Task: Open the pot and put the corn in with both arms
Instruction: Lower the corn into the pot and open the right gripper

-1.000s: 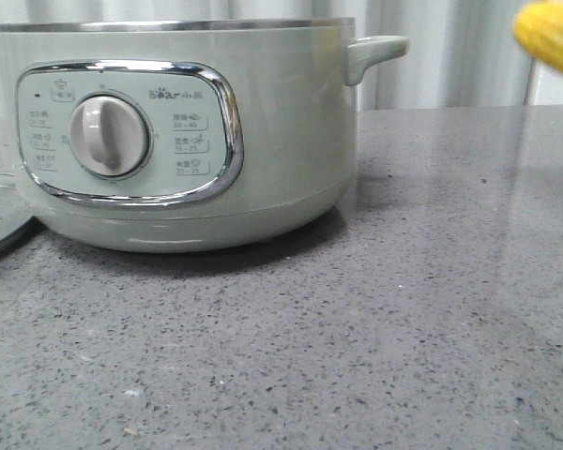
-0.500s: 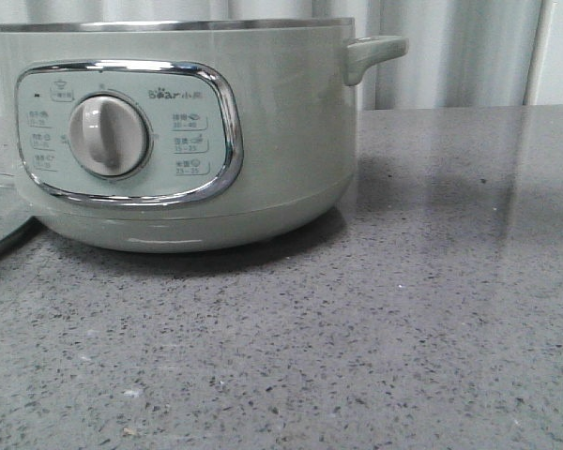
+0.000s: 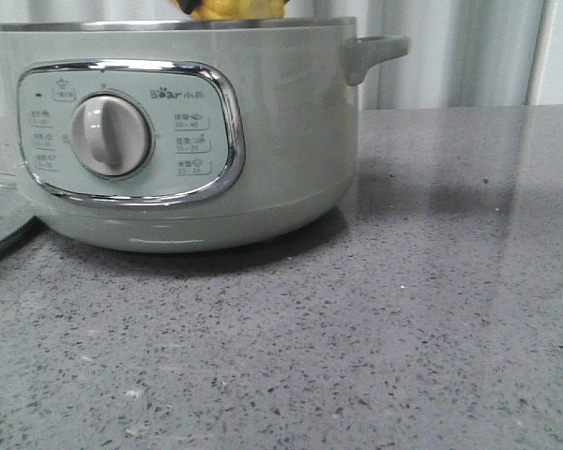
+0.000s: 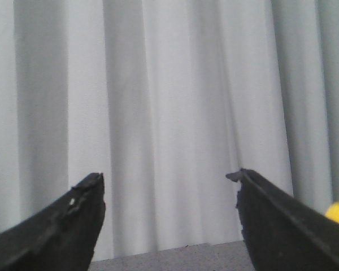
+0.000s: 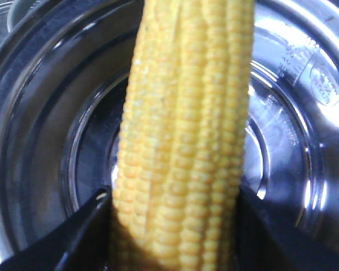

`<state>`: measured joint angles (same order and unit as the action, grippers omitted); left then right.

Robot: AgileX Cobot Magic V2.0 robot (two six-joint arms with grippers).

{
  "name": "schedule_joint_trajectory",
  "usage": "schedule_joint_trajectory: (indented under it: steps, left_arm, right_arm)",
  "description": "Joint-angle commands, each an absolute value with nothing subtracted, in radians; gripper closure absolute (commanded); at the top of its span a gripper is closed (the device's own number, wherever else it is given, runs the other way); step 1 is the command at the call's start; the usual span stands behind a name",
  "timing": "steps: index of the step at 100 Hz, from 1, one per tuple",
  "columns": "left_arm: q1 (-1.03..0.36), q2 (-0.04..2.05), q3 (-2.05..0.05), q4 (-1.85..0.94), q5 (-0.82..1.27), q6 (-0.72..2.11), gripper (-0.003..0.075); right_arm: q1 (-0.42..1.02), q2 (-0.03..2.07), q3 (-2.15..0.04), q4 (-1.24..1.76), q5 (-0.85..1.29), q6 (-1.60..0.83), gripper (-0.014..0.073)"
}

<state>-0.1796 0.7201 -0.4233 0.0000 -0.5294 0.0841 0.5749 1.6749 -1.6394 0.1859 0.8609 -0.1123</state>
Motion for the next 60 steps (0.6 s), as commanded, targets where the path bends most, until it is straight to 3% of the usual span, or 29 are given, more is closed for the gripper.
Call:
schedule_joint_trajectory:
  steps: [1, 46, 60]
  left_arm:
    - [-0.181, 0.716, -0.457, -0.007, -0.609, 0.08, 0.0283]
    - [-0.181, 0.704, -0.457, -0.007, -0.594, 0.06, 0.0291]
    - [-0.181, 0.657, -0.457, -0.007, -0.582, 0.056, 0.0389]
  right_arm:
    - [0.575, 1.63, -1.679, 0.191, 0.806, -0.127, 0.023]
    - [0.575, 1.6, -1.679, 0.191, 0.793, -0.127, 0.0235]
    - [0.575, 1.556, -1.679, 0.184, 0.788, -0.127, 0.0357]
